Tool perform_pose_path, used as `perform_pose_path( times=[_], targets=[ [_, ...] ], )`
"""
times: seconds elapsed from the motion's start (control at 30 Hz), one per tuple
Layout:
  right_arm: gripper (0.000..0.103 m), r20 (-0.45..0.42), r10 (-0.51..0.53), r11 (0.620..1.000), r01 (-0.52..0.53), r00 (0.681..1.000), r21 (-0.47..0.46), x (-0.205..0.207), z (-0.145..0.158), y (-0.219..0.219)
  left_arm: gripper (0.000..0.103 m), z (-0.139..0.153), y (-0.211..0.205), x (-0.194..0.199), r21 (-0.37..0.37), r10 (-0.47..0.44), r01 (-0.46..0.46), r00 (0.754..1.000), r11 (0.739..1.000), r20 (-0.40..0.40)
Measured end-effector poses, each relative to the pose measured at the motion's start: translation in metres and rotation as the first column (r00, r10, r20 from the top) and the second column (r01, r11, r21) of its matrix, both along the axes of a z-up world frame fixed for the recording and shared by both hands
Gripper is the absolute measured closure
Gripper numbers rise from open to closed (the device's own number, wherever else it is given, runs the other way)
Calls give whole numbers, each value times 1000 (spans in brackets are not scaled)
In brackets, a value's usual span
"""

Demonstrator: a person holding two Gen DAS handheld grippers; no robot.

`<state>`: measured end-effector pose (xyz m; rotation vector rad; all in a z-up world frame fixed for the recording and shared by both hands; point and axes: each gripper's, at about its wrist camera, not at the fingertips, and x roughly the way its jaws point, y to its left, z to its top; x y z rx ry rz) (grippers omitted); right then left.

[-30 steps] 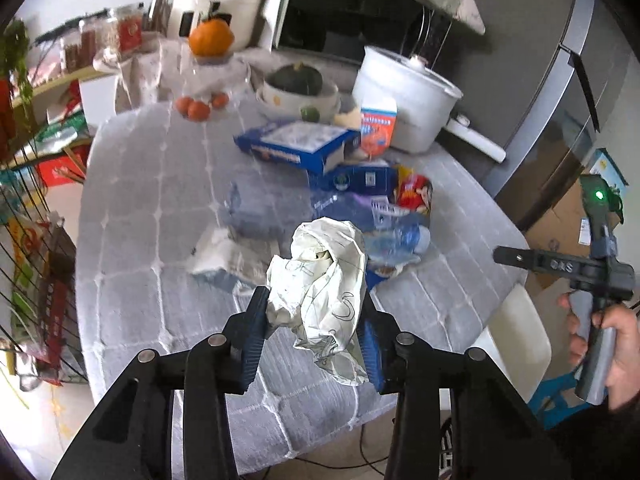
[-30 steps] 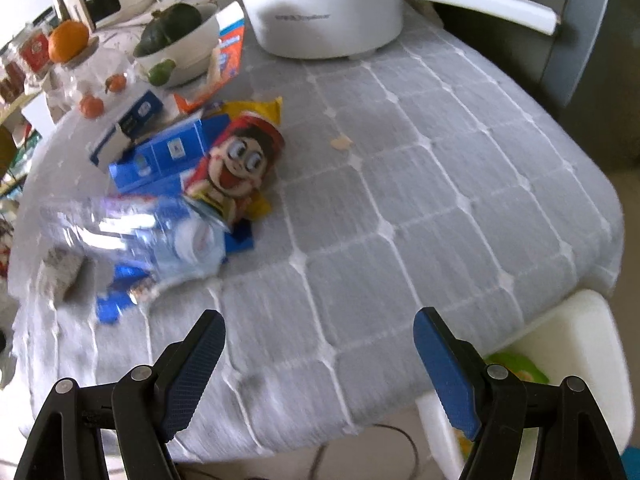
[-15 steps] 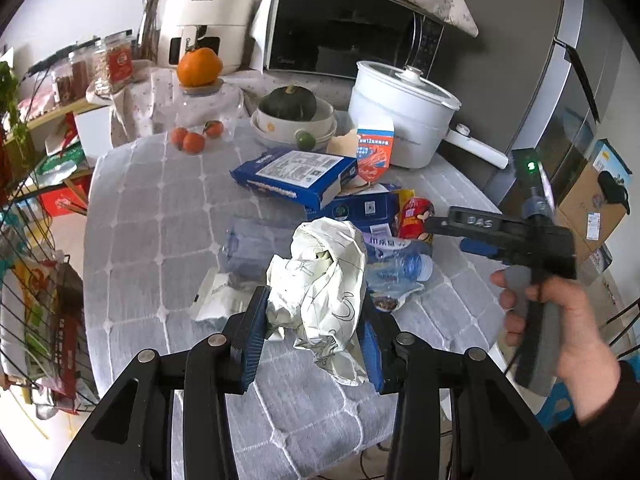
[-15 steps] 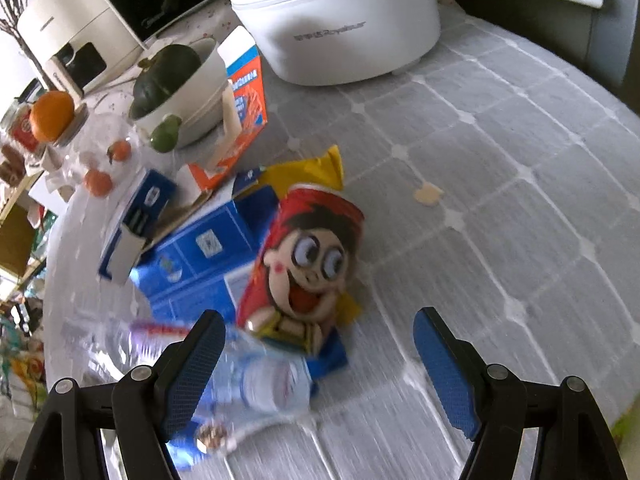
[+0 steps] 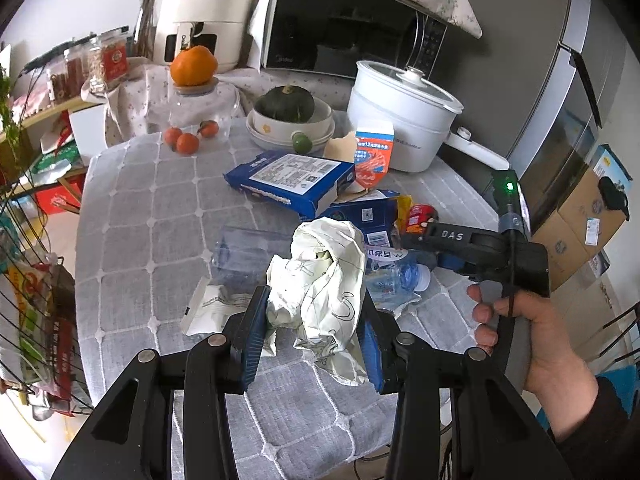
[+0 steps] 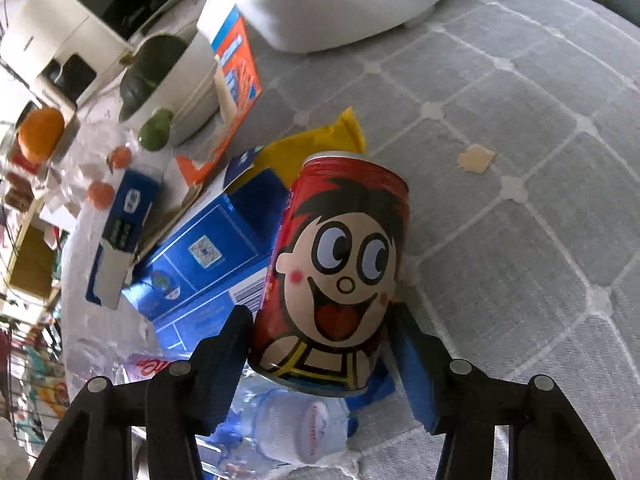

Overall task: Collect trash
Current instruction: 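Grasp the red cartoon can with the right gripper and lift it, then carry crumpled paper and red can over the white bin and open both grippers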

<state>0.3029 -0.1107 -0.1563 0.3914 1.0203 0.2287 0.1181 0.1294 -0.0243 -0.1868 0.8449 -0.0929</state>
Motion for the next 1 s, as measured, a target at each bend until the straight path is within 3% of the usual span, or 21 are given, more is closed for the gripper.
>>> perform_pose_path(
  times=[0.27, 0.5, 1.0],
  targets=[
    [43, 31, -57, 998, 58, 998, -14, -12, 22, -35, 59, 4, -6, -1, -10, -5, 5, 1000, 1000, 15],
    [43, 51, -65, 993, 70, 997, -98, -33, 49, -71, 59, 6, -30, 1, -9, -46, 46, 999, 999, 21],
    [43, 88, -106, 977, 120, 991, -177, -97, 88, -152, 59, 11, -125, 6, -36, -191, 193, 980, 980, 56]
  ],
)
